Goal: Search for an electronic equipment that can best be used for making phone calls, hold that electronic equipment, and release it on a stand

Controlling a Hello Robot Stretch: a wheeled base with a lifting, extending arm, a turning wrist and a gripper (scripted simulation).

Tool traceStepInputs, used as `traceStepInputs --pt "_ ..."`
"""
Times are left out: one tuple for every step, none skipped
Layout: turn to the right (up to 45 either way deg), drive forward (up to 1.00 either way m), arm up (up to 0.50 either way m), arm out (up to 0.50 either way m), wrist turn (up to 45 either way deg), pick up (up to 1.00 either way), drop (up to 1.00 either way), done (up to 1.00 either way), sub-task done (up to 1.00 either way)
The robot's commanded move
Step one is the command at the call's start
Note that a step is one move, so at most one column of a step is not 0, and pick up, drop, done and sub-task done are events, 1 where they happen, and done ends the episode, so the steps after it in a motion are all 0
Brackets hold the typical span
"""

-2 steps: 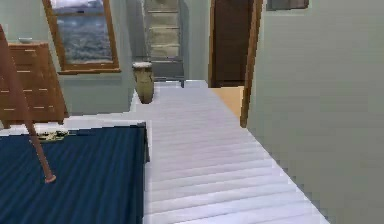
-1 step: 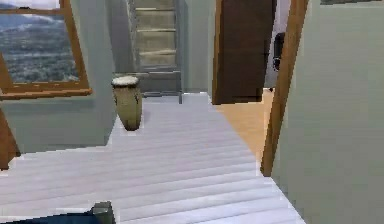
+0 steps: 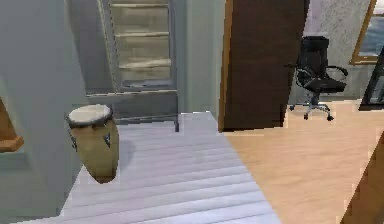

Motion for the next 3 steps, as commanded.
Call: traceStepInputs --pt "3.0 0.0 0.0 0.0 0.0 0.0 0.0 0.0 0.0" --pt "0.0 0.65 0.0 0.0 0.0 0.0 0.0 0.0 0.0" --pt "45.0 0.0 0.0 0.0 0.0 0.0 0.0 0.0 0.0"
